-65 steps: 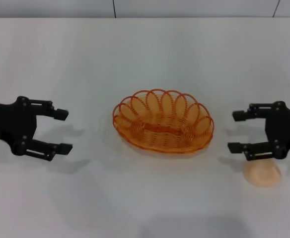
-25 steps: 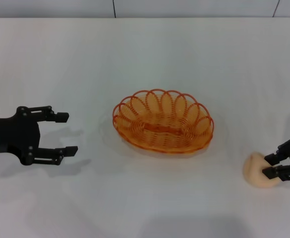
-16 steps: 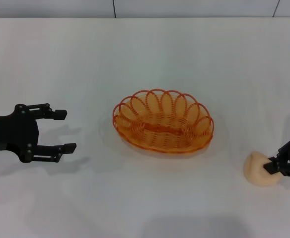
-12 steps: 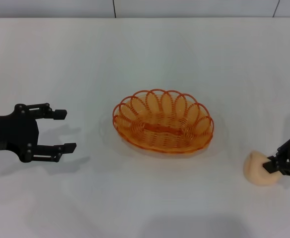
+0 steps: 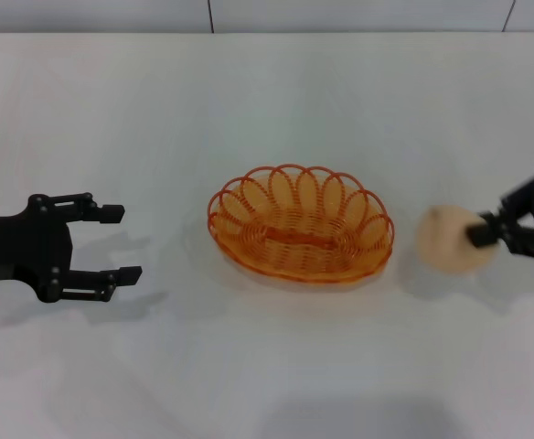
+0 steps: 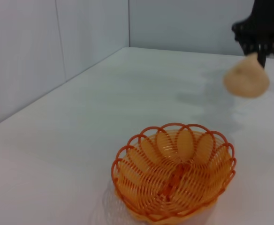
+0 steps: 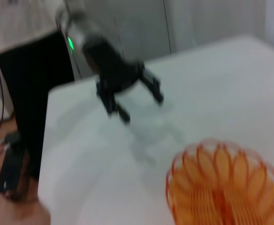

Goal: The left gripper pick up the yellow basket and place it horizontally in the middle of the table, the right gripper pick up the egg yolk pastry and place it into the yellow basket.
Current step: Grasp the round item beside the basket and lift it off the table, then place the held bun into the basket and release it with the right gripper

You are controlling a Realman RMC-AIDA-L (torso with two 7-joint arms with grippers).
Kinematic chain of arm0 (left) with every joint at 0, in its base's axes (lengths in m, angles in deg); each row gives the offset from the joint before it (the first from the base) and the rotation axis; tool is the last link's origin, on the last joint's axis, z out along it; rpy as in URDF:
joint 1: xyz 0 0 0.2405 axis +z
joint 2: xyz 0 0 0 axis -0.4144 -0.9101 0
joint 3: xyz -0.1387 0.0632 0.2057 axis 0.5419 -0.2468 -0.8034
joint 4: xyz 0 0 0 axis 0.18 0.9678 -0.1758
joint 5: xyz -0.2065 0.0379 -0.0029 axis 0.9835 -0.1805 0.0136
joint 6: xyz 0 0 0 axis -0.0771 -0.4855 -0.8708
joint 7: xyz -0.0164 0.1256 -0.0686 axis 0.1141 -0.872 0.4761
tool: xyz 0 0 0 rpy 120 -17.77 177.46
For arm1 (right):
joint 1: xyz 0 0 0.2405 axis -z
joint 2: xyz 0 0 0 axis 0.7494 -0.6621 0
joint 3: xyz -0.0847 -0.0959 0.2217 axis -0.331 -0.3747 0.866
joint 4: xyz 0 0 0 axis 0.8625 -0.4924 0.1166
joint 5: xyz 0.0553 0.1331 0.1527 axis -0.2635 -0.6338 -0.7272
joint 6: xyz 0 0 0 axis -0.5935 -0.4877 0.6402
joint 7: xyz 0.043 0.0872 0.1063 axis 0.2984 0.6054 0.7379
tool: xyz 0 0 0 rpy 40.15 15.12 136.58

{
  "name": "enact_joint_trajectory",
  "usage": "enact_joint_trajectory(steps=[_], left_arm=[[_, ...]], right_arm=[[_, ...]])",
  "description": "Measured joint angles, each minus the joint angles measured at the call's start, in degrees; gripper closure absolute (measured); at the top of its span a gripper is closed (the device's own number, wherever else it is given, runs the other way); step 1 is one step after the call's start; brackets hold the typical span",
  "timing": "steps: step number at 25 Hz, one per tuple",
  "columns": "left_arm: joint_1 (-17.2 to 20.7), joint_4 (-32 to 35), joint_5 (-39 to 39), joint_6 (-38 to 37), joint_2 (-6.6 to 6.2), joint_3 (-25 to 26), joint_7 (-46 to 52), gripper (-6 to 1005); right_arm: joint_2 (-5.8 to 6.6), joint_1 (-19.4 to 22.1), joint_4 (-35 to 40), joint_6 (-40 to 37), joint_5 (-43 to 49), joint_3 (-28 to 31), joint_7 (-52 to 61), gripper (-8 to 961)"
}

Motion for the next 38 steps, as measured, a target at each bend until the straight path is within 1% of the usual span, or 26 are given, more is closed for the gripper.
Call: enact_joint_trajectory(steps=[2,4,7,9,16,17,18,19,26,32,38], left_arm=[[-0.10,-0.01,0.00,0.02,0.24,-0.01,0.01,179],[-0.36,0.00,-0.01,0.08,0.42,-0.11,0.02,178],[-0.63,-0.02,-0.01,0.15,0.53,-0.24,0.03,178],[-0.66,-0.02,-0.02,0.17,0.58,-0.31,0.03,178],[-0.81,-0.07,-0.03,0.35,0.88,-0.32,0.03,178],[-0.85,-0.10,-0.03,0.46,0.88,-0.27,-0.01,178],[-0.87,-0.14,-0.03,0.58,0.91,-0.24,-0.07,178],[-0.88,-0.18,-0.03,0.69,0.96,-0.24,-0.14,178],[-1.07,-0.22,-0.03,1.34,1.09,-0.35,-0.44,178],[-1.47,-0.45,-0.19,1.94,1.05,-0.36,-0.48,178],[-1.55,-0.31,-0.23,2.10,1.01,-0.36,-0.31,178]], right_arm=[[-0.21,-0.01,-0.10,1.26,-3.04,-0.89,-0.28,924],[-0.35,0.09,-0.81,3.92,-5.61,-3.34,-0.50,924],[-0.44,0.42,-2.54,10.46,-8.87,-9.26,-0.68,925],[-0.54,0.67,-4.39,16.68,-12.00,-14.97,-1.81,925],[-0.69,0.97,-8.91,30.20,-21.56,-25.64,-7.51,925],[-0.69,0.97,-8.91,30.20,-21.56,-25.64,-7.51,925],[-0.74,0.97,-9.83,33.45,-23.25,-28.34,-9.08,925],[-0.76,0.96,-10.16,34.68,-23.85,-29.31,-9.52,925],[-0.87,0.22,-13.71,40.49,-28.20,-33.40,-14.02,926],[-0.88,0.56,-14.08,43.60,-29.91,-35.02,-14.82,904],[-0.61,0.52,-14.49,43.33,-29.81,-35.04,-14.84,704]])
